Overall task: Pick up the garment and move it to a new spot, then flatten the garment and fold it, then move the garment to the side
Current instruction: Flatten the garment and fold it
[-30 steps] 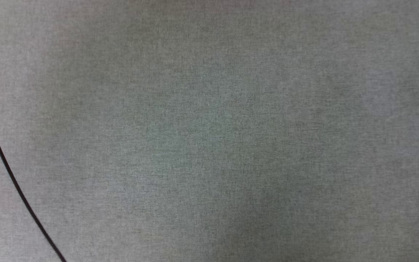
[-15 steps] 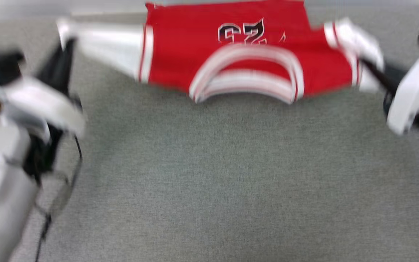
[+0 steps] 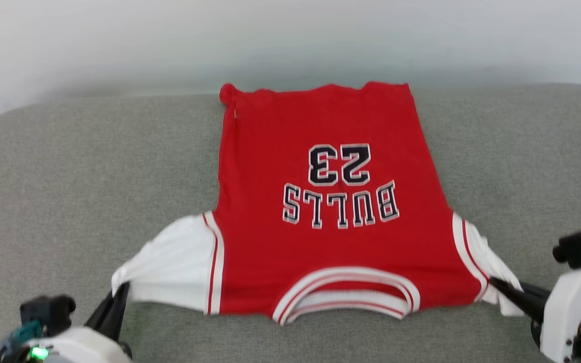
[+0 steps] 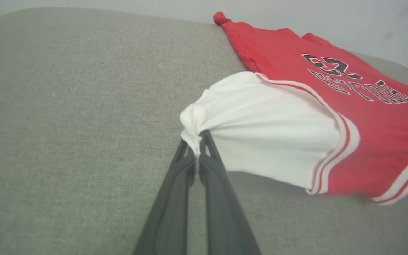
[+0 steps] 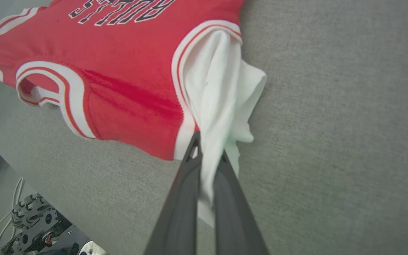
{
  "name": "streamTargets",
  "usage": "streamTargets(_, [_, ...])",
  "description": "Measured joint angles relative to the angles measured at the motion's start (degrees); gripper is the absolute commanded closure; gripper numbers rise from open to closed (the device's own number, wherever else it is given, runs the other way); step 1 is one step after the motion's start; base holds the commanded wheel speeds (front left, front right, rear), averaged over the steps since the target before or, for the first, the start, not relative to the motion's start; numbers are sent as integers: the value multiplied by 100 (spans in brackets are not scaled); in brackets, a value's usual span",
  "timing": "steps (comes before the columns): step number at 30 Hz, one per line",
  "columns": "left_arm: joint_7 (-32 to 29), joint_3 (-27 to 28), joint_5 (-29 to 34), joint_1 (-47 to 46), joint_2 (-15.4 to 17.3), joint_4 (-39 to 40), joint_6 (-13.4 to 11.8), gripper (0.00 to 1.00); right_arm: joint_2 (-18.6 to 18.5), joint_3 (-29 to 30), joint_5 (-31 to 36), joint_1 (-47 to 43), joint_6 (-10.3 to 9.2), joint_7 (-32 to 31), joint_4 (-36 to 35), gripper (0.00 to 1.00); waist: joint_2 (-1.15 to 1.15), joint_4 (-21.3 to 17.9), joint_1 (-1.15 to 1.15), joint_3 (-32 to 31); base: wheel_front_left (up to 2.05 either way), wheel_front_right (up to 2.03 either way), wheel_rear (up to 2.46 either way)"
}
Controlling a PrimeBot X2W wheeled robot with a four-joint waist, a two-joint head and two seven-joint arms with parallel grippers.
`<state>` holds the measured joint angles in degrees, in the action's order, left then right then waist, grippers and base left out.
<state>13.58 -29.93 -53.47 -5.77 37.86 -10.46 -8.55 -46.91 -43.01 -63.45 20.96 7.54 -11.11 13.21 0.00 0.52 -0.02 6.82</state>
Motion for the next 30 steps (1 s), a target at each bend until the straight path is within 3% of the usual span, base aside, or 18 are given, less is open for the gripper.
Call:
streamTargets(9, [51, -3, -194, 1305, 75, 305, -365, 100, -199, 155, -124, -1400, 1, 33, -315, 100, 0, 48, 0, -380, 0, 0, 0])
streamTargets(18, [80, 5, -245, 1760, -22, 355, -558, 100, -202, 441, 20, -2296, 1, -249, -630, 100, 0, 90, 0, -398, 0, 0, 0])
streamTargets(19, [80, -19, -194, 1756, -14, 364, -558, 100, -197, 522, 64, -2314, 1, -267, -642, 82, 0, 91, 1, -379, 0, 0, 0])
streamTargets(20, [79, -53, -155, 1736, -18, 374, -564, 100, -185, 627, 124, -2317, 1, -269, -650, 5, 0, 98, 0, -356, 0, 0, 0])
streamTargets(21, [79, -74, -127, 1705, -30, 386, -566, 100, -175, 730, 182, -2316, 1, -272, -669, 0, 0, 106, 1, -335, 0, 0, 0])
streamTargets(25, [71, -122, -18, 1477, -80, 445, -606, 100, -233, 1158, 434, -2246, -4, -359, -965, 0, 0, 134, 1, -228, 0, 0, 0])
streamTargets(30, [80, -109, 168, 1297, -196, 560, -712, 100, -391, 2100, 681, -1739, -4, -448, -1546, 0, 0, 178, 2, -69, 0, 0, 0])
